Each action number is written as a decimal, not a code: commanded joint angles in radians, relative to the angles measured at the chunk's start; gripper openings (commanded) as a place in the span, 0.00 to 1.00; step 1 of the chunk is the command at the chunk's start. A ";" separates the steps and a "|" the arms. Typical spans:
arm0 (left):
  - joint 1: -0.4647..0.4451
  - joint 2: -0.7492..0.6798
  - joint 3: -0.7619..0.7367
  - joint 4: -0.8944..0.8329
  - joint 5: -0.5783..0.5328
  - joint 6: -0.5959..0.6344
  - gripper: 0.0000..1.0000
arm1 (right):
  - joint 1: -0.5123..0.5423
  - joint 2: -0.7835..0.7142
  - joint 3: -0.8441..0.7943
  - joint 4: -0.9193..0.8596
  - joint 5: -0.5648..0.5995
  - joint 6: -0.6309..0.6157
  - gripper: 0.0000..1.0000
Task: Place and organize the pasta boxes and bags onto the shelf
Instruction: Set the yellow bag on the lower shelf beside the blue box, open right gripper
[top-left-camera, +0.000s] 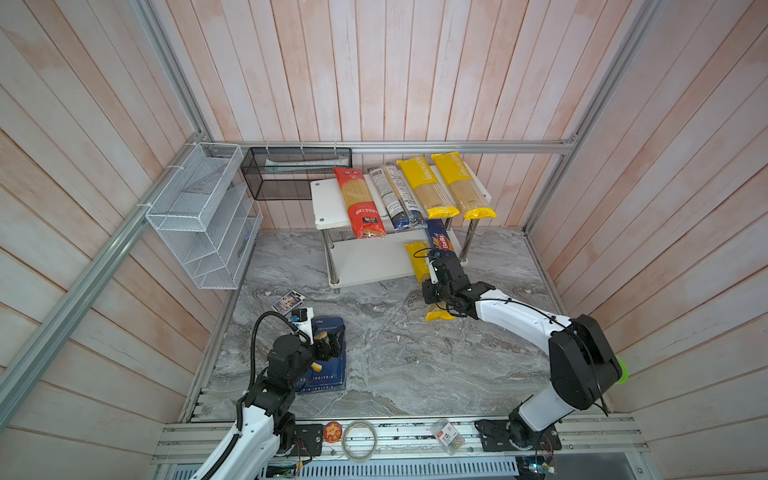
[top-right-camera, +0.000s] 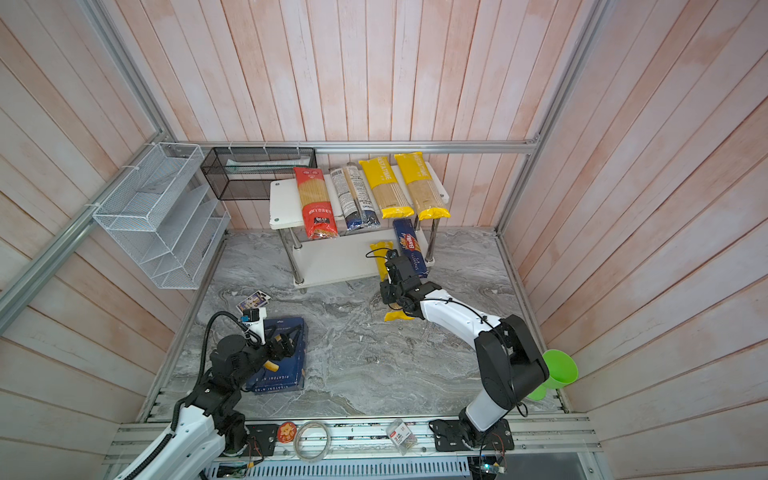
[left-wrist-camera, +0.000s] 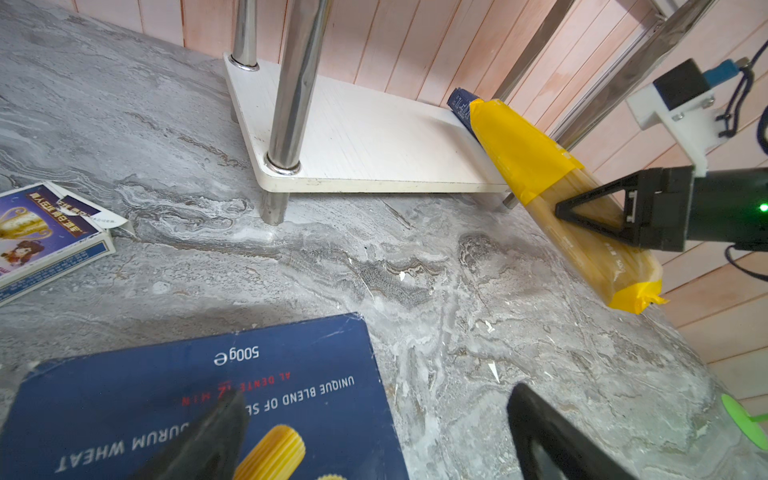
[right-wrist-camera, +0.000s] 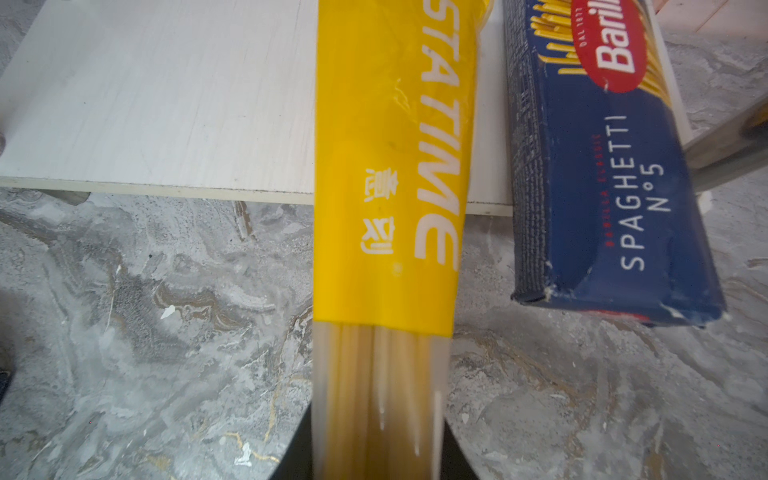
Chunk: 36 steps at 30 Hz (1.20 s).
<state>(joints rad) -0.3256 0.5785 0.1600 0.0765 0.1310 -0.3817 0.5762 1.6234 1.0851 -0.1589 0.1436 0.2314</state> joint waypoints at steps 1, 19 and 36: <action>0.003 0.007 0.019 0.021 0.012 0.018 0.99 | -0.014 0.016 0.088 0.123 -0.002 -0.015 0.13; 0.004 0.031 0.023 0.027 0.015 0.019 1.00 | -0.075 0.249 0.326 0.148 -0.014 -0.052 0.13; 0.004 0.046 0.028 0.028 0.007 0.018 1.00 | -0.094 0.408 0.490 0.164 0.009 -0.073 0.16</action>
<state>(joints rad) -0.3256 0.6228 0.1608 0.0841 0.1341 -0.3813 0.4904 2.0323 1.5051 -0.1066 0.1295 0.1707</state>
